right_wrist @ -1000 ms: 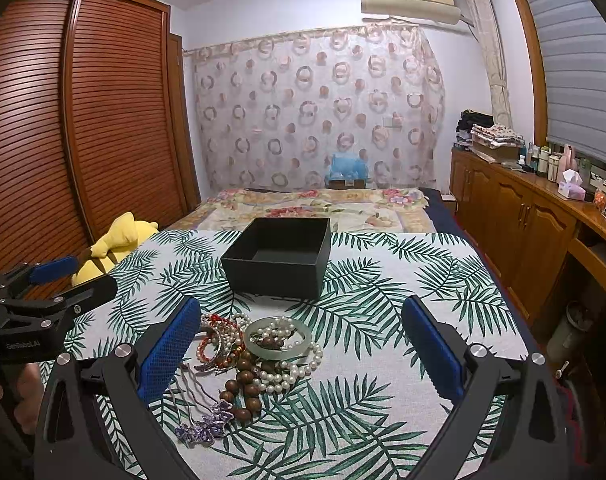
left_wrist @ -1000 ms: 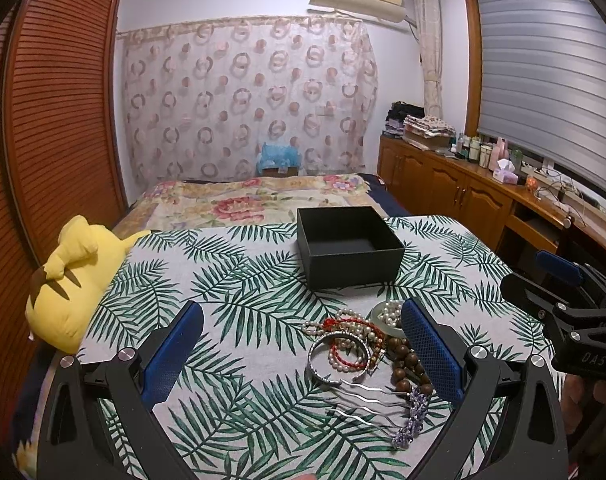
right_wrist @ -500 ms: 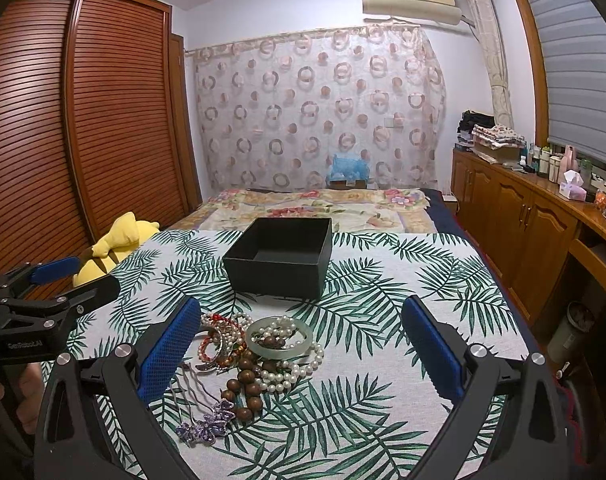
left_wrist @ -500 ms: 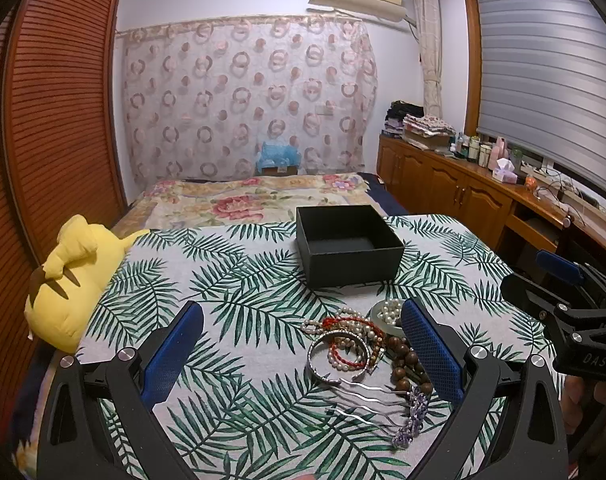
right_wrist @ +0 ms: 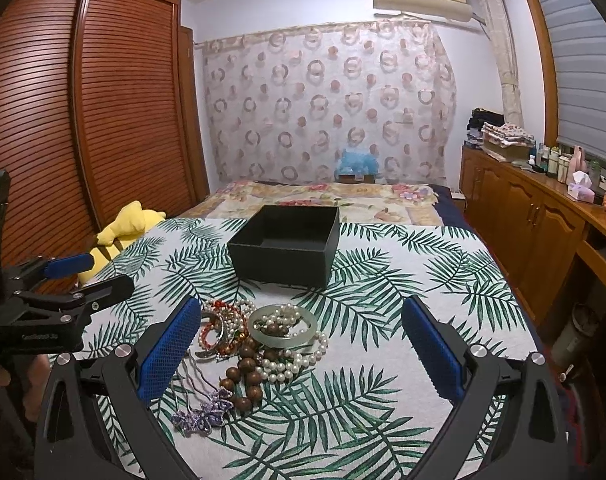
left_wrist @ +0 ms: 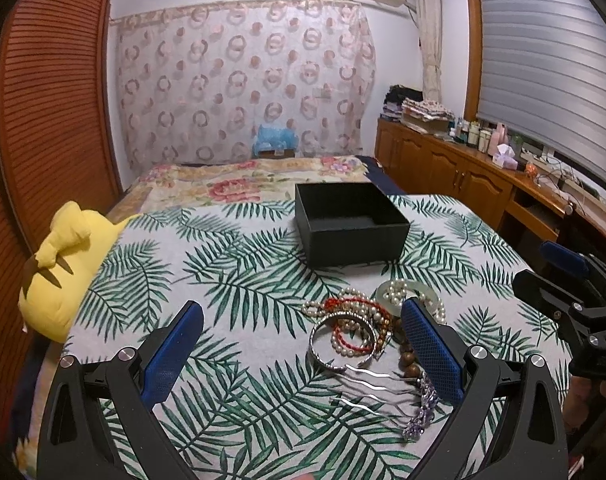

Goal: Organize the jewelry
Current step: 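Grasp the silver bangle with left tool while right tool grasps the jade bangle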

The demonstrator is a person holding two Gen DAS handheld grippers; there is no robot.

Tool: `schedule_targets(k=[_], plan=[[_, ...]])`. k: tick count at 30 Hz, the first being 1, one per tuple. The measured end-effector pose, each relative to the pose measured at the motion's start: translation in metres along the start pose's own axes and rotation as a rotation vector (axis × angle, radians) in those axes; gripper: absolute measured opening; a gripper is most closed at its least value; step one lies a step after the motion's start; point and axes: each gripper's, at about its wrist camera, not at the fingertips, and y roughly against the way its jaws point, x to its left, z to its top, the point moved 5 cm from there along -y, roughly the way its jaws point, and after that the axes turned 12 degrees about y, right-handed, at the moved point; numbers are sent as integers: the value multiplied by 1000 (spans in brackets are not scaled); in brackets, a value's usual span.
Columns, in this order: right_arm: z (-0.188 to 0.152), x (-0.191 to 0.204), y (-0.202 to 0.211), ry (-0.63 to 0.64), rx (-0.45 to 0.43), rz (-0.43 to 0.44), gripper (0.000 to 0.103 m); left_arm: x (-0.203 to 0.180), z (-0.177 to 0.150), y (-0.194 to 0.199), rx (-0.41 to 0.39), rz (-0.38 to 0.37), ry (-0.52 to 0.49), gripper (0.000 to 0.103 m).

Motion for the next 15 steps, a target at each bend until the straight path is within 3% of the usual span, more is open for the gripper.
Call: schedule_targets(k=[15], plan=[[-27, -6, -23, -2, 79, 55, 90, -10, -23, -45, 157, -76, -73, 96]])
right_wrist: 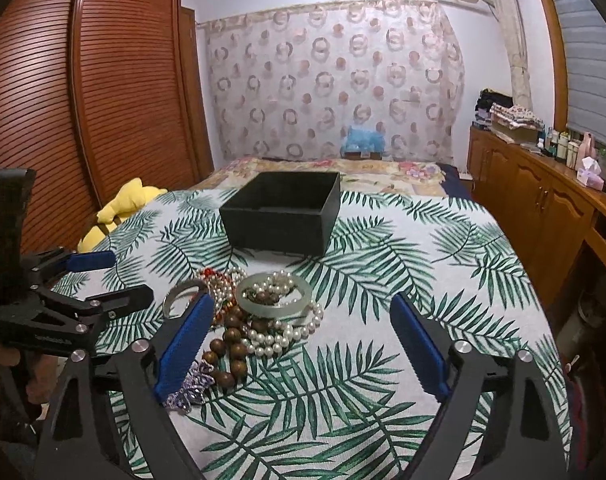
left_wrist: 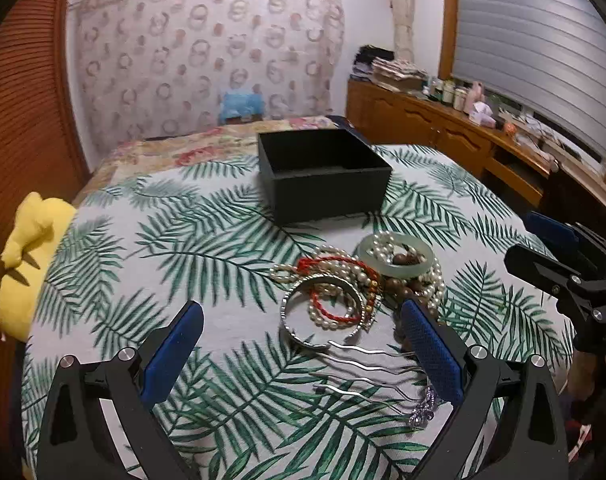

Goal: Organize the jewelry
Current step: 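Grasp the silver bangle with left tool while right tool grasps the jade bangle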

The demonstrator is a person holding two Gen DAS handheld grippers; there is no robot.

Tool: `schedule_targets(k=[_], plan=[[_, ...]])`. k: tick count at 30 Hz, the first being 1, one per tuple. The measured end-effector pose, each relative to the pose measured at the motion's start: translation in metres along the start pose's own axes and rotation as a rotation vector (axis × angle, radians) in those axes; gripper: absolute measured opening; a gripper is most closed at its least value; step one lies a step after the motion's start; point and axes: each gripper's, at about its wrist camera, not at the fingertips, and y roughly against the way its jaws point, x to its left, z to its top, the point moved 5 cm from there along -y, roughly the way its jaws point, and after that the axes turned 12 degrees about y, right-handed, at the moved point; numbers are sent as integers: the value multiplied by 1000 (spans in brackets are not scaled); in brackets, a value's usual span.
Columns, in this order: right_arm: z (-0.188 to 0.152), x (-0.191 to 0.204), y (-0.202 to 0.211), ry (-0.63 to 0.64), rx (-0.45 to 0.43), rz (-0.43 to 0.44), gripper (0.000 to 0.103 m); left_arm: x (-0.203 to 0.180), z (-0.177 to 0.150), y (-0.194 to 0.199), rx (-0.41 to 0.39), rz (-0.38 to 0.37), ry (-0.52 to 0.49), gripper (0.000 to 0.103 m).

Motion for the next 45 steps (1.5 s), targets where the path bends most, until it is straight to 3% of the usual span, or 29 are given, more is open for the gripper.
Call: schedule_targets(k=[5, 8, 11, 21, 34, 45], plan=[[-5, 1, -6, 7, 19, 10, 89, -3, -3, -14, 48, -41, -9, 95], [-8, 0, -9, 6, 30, 19, 89, -5, -3, -24, 84, -59, -20, 81], [-10, -1, -12, 11, 41, 28, 89, -6, -3, -35, 122, -68, -36, 73], [-11, -1, -24, 35, 75, 62, 83, -6, -9, -53, 176, -74, -38, 58], [7, 8, -70, 110, 153, 163, 82, 2, -3, -41, 130, -100, -13, 58], [15, 17, -117, 88, 258, 290, 81, 11, 9, -28, 75, -97, 6, 58]])
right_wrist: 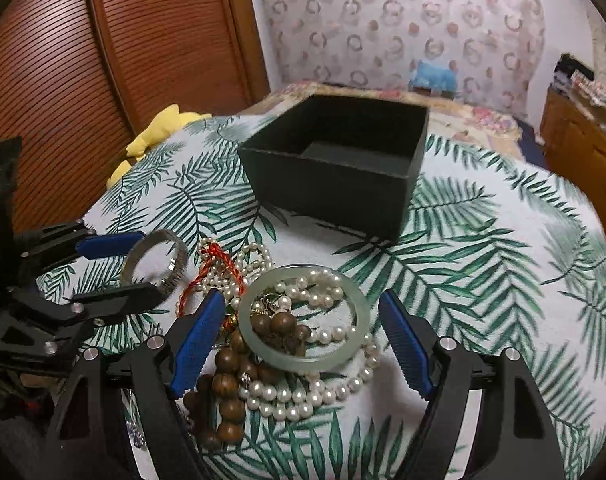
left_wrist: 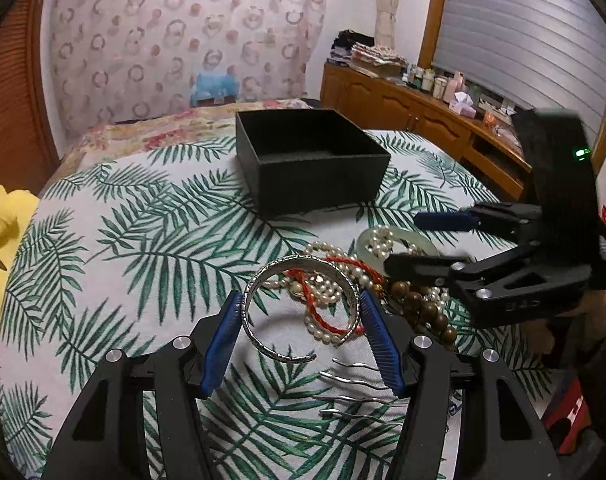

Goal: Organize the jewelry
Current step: 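Grasp the silver bangle with left tool while right tool grasps the jade bangle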

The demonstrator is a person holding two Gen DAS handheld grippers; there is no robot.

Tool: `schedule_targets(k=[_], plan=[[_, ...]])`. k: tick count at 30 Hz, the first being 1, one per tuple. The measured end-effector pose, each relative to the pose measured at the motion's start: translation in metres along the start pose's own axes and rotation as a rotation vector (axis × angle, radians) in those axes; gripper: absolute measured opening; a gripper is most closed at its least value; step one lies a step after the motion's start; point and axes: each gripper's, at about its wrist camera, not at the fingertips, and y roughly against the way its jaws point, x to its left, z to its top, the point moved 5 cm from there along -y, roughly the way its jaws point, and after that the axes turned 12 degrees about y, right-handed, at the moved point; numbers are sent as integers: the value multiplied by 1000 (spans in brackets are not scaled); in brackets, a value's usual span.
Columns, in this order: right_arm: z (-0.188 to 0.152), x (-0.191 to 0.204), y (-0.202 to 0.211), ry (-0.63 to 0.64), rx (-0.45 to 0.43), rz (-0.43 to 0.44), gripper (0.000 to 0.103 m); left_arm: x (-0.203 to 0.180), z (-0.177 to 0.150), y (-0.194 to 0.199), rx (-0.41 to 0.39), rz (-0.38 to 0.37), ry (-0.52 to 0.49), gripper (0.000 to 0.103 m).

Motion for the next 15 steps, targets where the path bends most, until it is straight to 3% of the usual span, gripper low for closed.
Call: schedule_targets(k=[5, 15], plan=[[0, 1, -7, 19, 31, 1, 75, 4, 5, 3, -11, 6, 5, 58], [3, -1, -17, 32, 64, 29, 75, 5, 12, 5, -23, 4, 7, 58]])
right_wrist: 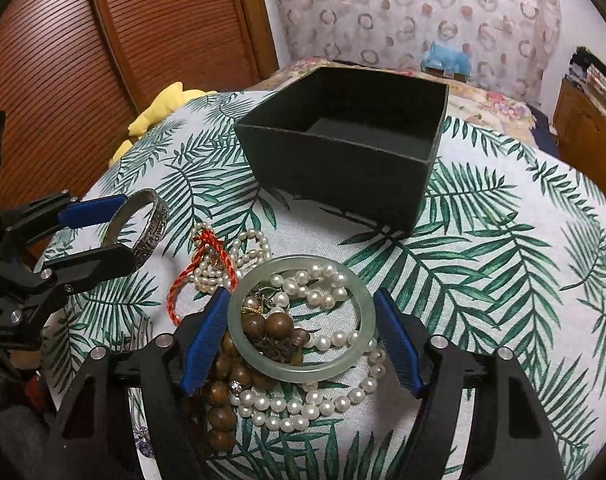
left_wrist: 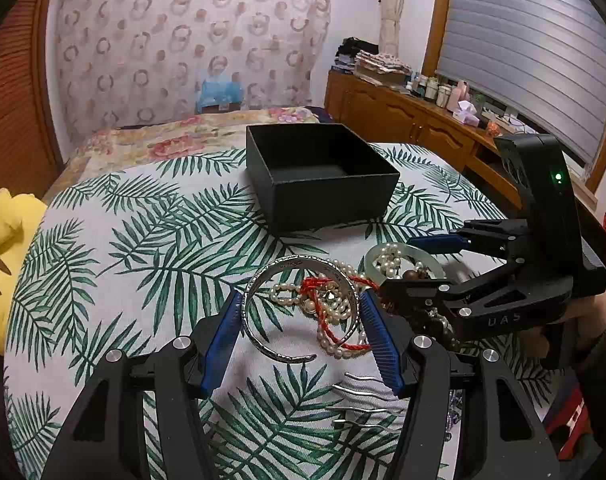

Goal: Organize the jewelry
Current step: 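Grasp the silver bangle with left tool while right tool grasps the jade bangle, then release silver bangle into black box with left tool while right tool releases jade bangle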

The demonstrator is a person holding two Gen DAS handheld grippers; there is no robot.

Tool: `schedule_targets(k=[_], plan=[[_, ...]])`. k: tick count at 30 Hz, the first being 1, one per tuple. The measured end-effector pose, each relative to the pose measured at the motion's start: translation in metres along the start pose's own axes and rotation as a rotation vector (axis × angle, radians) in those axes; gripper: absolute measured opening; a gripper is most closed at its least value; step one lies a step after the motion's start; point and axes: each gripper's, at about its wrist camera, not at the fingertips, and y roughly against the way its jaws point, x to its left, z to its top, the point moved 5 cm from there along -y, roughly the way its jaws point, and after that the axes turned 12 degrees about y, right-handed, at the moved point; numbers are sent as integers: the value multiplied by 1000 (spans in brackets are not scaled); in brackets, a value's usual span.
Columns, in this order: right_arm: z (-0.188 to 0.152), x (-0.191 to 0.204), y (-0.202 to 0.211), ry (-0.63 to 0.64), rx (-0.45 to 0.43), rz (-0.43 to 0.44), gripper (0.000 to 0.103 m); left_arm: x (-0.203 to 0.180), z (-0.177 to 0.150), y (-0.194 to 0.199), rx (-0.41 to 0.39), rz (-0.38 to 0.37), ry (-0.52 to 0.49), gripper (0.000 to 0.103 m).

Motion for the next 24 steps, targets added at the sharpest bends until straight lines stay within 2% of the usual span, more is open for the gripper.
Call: schedule_targets(k=[4, 13, 24], plan=[[-1, 1, 0, 14, -2, 3, 75, 0, 5, -2, -3, 1, 0, 58], [6, -8, 36, 17, -108, -28, 75, -8, 31, -10, -25, -2, -20, 58], [18, -45, 64, -6, -148, -124, 75, -27, 75, -37, -28, 16, -73, 58]])
